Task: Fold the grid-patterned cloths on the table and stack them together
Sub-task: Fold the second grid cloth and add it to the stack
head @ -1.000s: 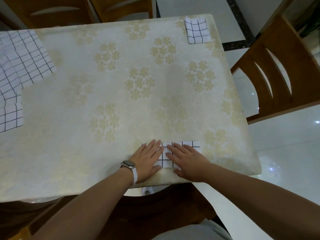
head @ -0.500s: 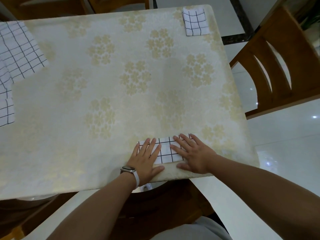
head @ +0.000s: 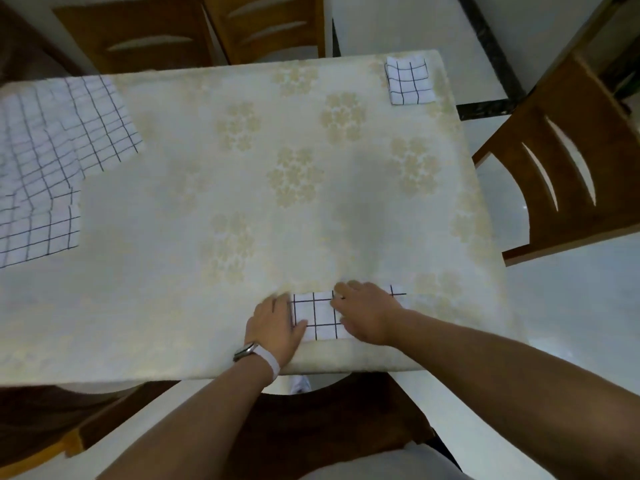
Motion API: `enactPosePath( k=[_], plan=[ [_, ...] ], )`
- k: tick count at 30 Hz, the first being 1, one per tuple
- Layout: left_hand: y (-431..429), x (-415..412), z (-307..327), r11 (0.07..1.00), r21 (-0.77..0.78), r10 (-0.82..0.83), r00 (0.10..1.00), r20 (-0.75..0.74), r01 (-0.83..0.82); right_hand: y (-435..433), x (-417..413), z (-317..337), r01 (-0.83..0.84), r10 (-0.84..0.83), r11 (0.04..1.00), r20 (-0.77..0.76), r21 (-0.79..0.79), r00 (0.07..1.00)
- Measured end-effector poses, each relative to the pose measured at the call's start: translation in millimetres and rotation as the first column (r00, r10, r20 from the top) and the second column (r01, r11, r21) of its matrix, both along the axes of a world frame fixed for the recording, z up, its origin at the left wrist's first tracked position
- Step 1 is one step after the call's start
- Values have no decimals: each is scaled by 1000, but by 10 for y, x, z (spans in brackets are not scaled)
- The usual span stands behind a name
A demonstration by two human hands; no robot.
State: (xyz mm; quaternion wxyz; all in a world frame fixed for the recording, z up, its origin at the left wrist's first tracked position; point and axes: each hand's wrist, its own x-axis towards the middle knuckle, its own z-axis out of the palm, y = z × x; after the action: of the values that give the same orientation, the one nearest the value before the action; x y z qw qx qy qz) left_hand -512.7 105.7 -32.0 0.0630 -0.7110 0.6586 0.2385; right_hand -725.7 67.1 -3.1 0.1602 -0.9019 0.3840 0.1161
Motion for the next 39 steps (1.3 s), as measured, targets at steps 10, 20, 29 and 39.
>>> enactPosePath(
  k=[10,20,29,39],
  plan=[
    [65,-294,95,899,203,435,838,-329,-387,-131,531,-110,69,-75,989,48,133,996],
    [179,-316,161,781,283,605,562,-564,-557,-258,718,22,199,-226,935,62,292,972],
    [100,-243,223,905,215,425,779,-461,-367,-364,366,154,284,-324,884,47,372,945],
    [-23,-118,345,840,228,529,646,-550,-493,-286,-575,140,526,-548,732,-83,432,832]
  ],
)
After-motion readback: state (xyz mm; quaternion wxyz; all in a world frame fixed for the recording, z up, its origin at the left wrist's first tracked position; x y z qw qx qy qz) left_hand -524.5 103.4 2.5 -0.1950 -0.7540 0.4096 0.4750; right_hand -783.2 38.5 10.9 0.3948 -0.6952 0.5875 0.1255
